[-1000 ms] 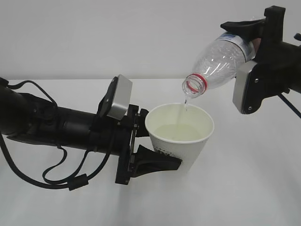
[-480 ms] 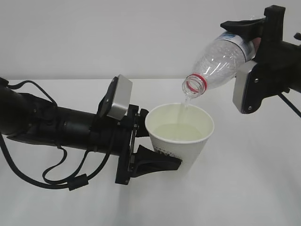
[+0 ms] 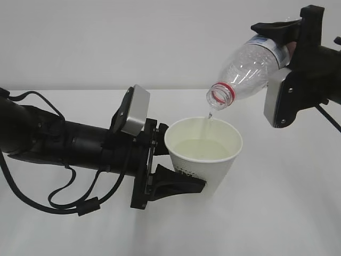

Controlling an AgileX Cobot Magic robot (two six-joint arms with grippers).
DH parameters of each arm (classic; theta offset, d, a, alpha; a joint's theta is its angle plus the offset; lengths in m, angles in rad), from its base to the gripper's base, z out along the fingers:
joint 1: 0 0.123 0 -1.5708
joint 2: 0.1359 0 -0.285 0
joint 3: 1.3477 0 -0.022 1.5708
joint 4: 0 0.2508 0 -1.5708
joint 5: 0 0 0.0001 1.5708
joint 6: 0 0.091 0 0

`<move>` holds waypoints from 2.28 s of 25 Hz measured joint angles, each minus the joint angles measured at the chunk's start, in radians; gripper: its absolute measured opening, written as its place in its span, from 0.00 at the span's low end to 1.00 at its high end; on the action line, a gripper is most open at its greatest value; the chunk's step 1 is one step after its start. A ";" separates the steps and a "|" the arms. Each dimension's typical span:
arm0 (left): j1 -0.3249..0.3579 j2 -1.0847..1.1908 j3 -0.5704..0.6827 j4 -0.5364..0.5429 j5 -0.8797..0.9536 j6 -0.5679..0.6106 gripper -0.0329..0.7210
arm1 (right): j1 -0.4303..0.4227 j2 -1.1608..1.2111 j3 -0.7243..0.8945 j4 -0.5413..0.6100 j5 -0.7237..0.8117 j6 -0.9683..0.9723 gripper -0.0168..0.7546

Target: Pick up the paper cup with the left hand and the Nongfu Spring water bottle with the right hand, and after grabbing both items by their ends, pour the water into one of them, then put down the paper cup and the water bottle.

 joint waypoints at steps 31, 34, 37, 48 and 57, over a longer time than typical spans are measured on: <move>0.000 0.000 0.000 -0.052 0.005 0.000 0.73 | 0.000 0.000 0.000 0.032 -0.005 0.204 0.67; 0.000 0.000 0.000 -0.052 0.005 0.000 0.73 | 0.000 0.000 0.000 0.032 -0.005 0.234 0.67; 0.000 0.000 0.000 -0.052 0.005 0.000 0.73 | 0.000 0.000 0.000 0.032 -0.005 0.279 0.67; 0.000 0.000 0.000 -0.052 0.005 0.000 0.73 | 0.000 0.000 0.000 0.032 -0.007 0.475 0.67; 0.000 0.000 0.000 -0.052 0.005 0.000 0.73 | 0.000 0.000 0.000 0.032 -0.007 0.648 0.67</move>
